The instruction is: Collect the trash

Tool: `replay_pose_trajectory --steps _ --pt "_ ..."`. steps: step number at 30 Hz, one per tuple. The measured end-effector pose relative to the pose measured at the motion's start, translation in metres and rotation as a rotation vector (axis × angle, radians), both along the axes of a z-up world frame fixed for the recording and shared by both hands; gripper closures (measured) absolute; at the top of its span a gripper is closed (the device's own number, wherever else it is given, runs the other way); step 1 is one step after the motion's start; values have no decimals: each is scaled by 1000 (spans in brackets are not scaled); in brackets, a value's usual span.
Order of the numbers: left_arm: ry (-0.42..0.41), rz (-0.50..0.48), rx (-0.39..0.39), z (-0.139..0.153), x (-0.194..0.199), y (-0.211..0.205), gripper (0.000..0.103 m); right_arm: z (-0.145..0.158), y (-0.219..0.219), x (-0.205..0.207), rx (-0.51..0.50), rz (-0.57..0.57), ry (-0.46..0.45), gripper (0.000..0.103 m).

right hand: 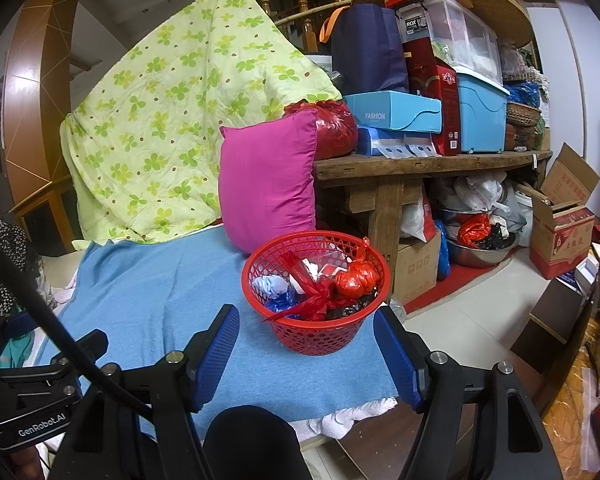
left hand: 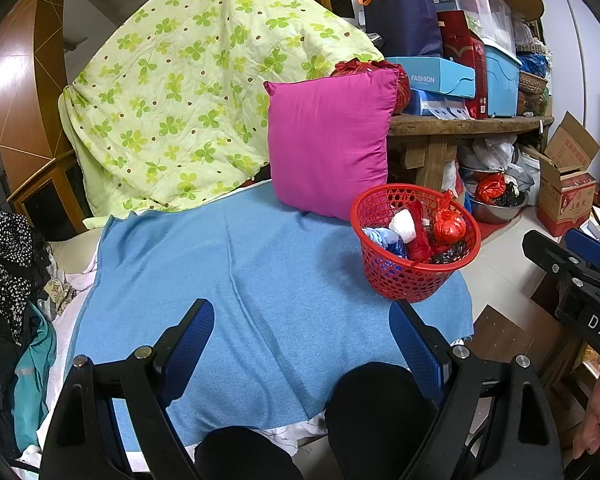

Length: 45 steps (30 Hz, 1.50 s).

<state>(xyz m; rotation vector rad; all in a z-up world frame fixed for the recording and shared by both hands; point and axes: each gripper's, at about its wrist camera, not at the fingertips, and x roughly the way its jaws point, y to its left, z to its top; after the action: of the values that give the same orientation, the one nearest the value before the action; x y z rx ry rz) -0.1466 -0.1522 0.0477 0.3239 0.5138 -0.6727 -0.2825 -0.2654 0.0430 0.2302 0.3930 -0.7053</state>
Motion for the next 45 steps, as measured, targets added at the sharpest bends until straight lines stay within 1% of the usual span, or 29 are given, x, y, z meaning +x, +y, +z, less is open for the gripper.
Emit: replay_pose_trajectory --steps 35,45 --pt "10 -10 -2 -1 0 2 13 2 -2 0 1 1 1 30" --pt "14 -8 6 -3 2 0 13 -2 -9 -1 10 -10 4 30"
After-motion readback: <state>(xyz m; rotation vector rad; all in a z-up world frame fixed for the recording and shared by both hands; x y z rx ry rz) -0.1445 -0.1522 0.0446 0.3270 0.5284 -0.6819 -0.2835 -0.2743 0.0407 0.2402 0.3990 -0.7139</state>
